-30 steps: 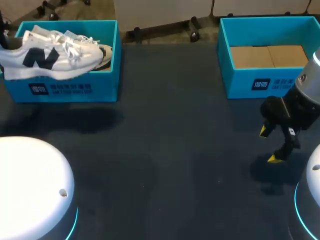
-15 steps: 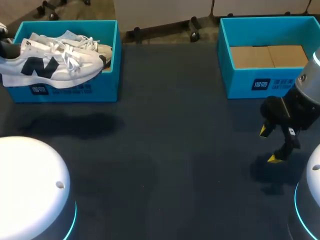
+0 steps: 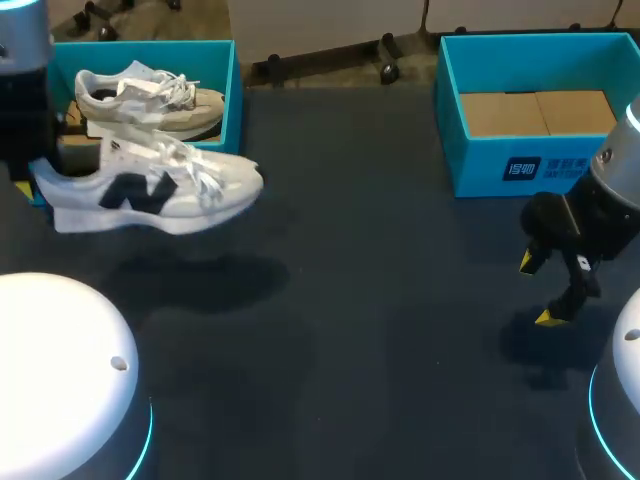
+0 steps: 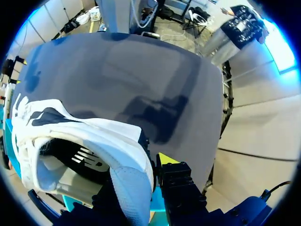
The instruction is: Take the shoe out of the shoebox, open the shoe tongue, remove and reinsert the insole, then place the shoe into the shoebox
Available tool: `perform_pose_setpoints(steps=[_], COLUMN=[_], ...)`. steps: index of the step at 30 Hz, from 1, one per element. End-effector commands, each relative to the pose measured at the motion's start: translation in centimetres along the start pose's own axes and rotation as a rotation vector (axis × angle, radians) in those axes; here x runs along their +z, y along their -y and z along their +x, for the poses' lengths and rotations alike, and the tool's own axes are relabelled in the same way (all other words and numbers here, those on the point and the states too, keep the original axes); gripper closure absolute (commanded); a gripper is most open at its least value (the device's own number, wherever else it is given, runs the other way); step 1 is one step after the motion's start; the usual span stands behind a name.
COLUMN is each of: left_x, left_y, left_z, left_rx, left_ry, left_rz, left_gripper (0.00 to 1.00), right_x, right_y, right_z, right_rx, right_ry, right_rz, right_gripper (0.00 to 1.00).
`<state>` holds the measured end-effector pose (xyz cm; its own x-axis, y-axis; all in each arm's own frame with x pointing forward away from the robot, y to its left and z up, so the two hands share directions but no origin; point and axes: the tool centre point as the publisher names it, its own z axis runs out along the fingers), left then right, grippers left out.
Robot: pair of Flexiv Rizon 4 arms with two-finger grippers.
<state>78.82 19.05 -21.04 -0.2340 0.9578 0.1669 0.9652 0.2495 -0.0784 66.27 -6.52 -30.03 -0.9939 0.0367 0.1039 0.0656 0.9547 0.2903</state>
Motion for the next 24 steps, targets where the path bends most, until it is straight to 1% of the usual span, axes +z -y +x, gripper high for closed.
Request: perform_pose_setpoints(steps=[1,3,7,10,11,14,17,18,19,20,21,22,24], left_x=[0.9,1.2,2.1,2.9,3.4,4.4,5.3,5.6,5.9,6.1,6.3,6.5,6.9], left_y=[2.4,3.5,5.8,7.5,8.5,10.1,11.2,11.5,11.8,12.0,12.2,12.5,13.2], left_z=[-1.4,-2.2,-4.0,-5.3,-6.0,-7.4,-8.6,-9.0,-9.3,-9.6,-9.8,-10.1,-10.8], left_rx=[-0.014,0.024,0.044,0.056,0.058,0.053,0.055,0.062,0.054,0.053,0.071,0.062,0.088], left_ry=[-0.002,0.009,-0.006,-0.018,-0.031,-0.040,-0.036,-0.039,-0.050,-0.051,-0.043,-0.044,-0.042], left_rz=[-0.128,-0.098,-0.113,-0.111,-0.122,-0.131,-0.124,-0.110,-0.121,-0.112,-0.088,-0.091,-0.069], left_gripper=[1.00,1.00,1.00,1.00,1.00,1.00,1.00,1.00,1.00,1.00,1.00,1.00,1.00], right_x=[0.1,0.1,0.1,0.1,0.1,0.1,0.1,0.1,0.1,0.1,0.1,0.1,0.1], right_y=[0.1,0.1,0.1,0.1,0.1,0.1,0.1,0.1,0.1,0.1,0.1,0.1,0.1], right_z=[0.1,0.1,0.1,0.1,0.1,0.1,0.1,0.1,0.1,0.1,0.1,0.1,0.1], right_rx=[-0.001,-0.001,-0.001,-0.001,-0.001,-0.001,-0.001,-0.001,-0.001,-0.001,-0.001,-0.001,-0.001], right_ry=[0.001,0.001,0.001,0.001,0.001,0.001,0.001,0.001,0.001,0.001,0.001,0.001,0.001], right_rz=[0.000,0.000,0.000,0.000,0.000,0.000,0.000,0.000,0.000,0.000,0.000,0.000,0.000], right_gripper=[0.00,0.00,0.00,0.00,0.00,0.00,0.00,0.00,0.00,0.00,0.00,0.00,0.00])
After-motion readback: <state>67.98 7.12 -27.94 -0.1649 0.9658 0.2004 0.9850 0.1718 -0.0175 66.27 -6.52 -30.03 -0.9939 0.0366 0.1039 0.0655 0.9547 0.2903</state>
